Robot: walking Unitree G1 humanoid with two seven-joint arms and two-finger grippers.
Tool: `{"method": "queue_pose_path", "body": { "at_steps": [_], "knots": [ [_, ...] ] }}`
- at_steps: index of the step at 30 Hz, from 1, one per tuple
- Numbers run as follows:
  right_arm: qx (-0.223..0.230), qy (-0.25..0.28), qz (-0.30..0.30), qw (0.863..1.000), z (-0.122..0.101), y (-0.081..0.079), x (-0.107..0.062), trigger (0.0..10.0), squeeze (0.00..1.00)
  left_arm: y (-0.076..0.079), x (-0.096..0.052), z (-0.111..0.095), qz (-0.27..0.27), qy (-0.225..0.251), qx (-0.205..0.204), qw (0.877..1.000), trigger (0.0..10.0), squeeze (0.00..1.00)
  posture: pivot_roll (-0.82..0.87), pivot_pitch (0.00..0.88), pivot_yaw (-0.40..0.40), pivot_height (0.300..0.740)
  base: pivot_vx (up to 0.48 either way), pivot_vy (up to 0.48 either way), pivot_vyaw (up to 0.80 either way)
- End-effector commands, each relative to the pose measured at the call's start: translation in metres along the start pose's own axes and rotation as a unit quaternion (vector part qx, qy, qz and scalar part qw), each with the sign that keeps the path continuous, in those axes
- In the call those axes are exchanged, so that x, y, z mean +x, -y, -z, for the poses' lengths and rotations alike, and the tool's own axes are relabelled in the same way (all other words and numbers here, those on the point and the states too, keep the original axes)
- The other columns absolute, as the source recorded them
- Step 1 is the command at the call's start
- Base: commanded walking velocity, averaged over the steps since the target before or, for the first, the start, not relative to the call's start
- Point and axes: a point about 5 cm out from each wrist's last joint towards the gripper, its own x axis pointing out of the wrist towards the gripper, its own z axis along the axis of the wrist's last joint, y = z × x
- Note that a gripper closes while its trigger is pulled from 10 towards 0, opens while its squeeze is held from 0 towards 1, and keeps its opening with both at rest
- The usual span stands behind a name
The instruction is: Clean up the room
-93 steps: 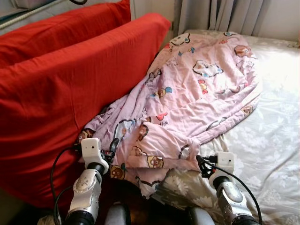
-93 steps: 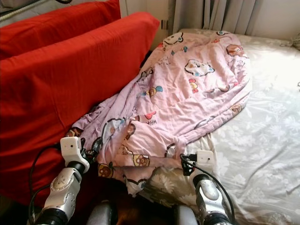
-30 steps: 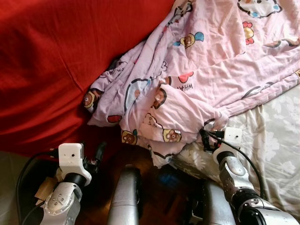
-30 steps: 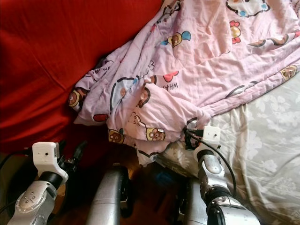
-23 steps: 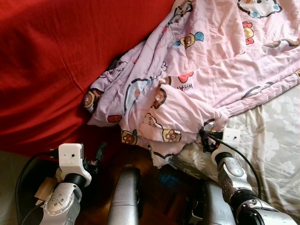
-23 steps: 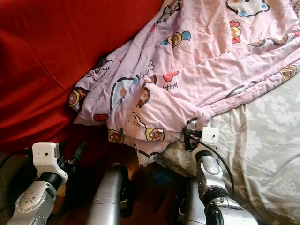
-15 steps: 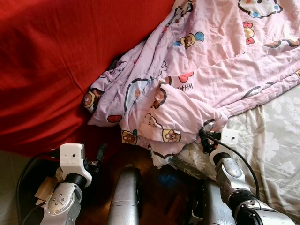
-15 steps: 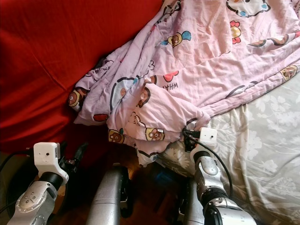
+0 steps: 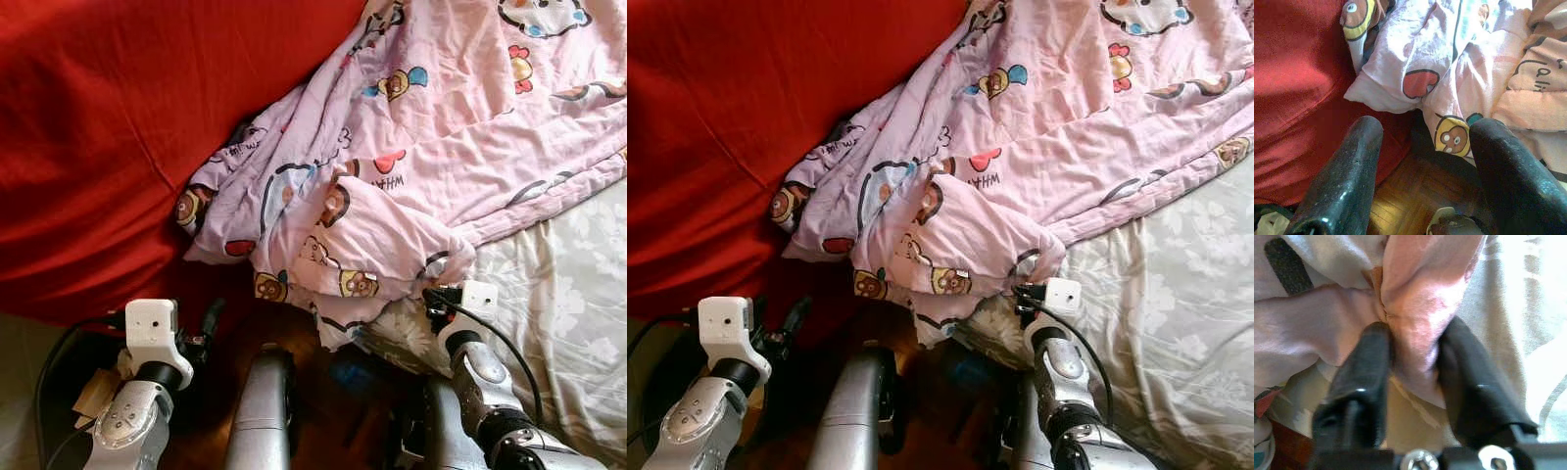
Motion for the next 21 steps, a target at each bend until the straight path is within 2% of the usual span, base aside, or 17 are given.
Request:
{"method": "queue_pose_path", "body": {
  "at_steps": [1, 6, 12, 16, 18, 19, 20, 21],
  "knots": [
    [0.01, -0.024, -0.002, 1.0, 0.014, -0.003, -0.005, 0.0, 0.0, -0.005, -0.005, 0.012, -0.008, -0.029, 0.007, 1.0, 10.0, 0.0, 0.27, 0.418, 0.122, 0.631, 0.0, 0.0, 0.0],
    [0.017, -0.014, -0.003, 1.0, 0.01, -0.004, -0.003, 0.0, 0.0, -0.007, -0.001, 0.014, -0.011, -0.028, 0.005, 1.0, 10.0, 0.0, 0.27, 0.396, 0.115, 0.631, 0.0, 0.0, 0.0],
    [0.03, 0.005, -0.002, 1.0, 0.006, -0.002, -0.003, 0.0, 0.0, -0.006, 0.013, 0.019, -0.021, -0.024, -0.021, 0.999, 10.0, 0.0, 0.24, 0.334, 0.099, 0.631, 0.0, 0.0, 0.0],
    [0.031, 0.018, 0.003, 0.999, 0.0, 0.003, -0.003, 0.0, 0.0, -0.009, 0.027, 0.024, -0.037, -0.025, -0.043, 0.998, 10.0, 0.0, 0.21, 0.268, 0.081, 0.631, 0.0, 0.0, 0.0],
    [0.03, 0.025, 0.003, 0.999, -0.001, 0.005, -0.003, 0.0, 0.0, -0.011, 0.029, 0.025, -0.042, -0.024, -0.051, 0.998, 10.0, 0.0, 0.2, 0.26, 0.079, 0.631, 0.0, 0.0, 0.0],
    [0.029, 0.035, 0.003, 0.999, -0.004, 0.007, -0.003, 0.0, 0.0, -0.013, 0.038, 0.025, -0.046, -0.021, -0.058, 0.997, 10.0, 0.0, 0.18, 0.214, 0.071, 0.631, 0.0, 0.0, 0.0],
    [0.029, 0.035, 0.003, 0.999, -0.004, 0.007, -0.003, 0.0, 0.0, -0.013, 0.038, 0.025, -0.046, -0.021, -0.058, 0.997, 10.0, 0.0, 0.18, 0.214, 0.071, 0.631, 0.0, 0.0, 0.0],
    [0.028, 0.051, 0.006, 0.998, -0.006, 0.013, -0.006, 0.0, 0.0, -0.014, 0.044, 0.025, -0.044, -0.019, -0.057, 0.997, 10.0, 0.0, 0.16, 0.181, 0.066, 0.631, 0.0, 0.0, 0.0]
  ]
}}
